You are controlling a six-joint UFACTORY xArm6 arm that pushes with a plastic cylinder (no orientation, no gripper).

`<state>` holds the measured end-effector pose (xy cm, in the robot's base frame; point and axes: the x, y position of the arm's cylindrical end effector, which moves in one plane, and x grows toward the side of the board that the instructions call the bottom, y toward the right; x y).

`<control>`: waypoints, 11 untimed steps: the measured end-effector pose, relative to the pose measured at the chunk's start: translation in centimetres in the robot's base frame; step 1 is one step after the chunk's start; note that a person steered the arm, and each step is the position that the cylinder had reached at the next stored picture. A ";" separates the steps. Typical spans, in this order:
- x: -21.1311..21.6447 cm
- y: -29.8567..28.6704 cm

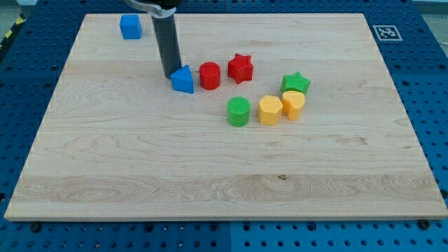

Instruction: Keep blue triangle below red circle

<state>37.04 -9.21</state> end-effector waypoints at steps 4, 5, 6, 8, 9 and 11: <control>3.5 0.5; 3.5 0.5; 2.4 1.3; 3.1 3.0; 5.7 3.4; 7.4 3.5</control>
